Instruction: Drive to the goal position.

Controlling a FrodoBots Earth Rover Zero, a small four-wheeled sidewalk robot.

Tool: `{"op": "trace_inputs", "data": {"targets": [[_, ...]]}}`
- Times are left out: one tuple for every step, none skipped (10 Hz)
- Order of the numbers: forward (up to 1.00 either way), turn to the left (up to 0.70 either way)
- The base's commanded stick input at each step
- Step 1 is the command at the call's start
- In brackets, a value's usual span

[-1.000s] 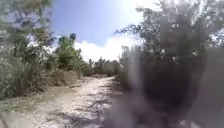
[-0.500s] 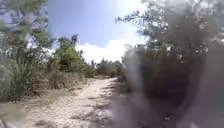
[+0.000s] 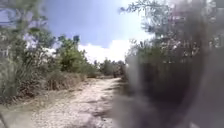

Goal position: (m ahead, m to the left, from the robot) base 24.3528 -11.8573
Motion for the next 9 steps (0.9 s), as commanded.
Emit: {"op": "trace_inputs", "data": {"targets": [[0.6, 0.01], [0.6, 0.08], [0.6, 0.15], [0.6, 0.12], [0.6, 0.05], [0.6, 0.01], [0.6, 0.01], [0.6, 0.01], [0.6, 0.01]]}}
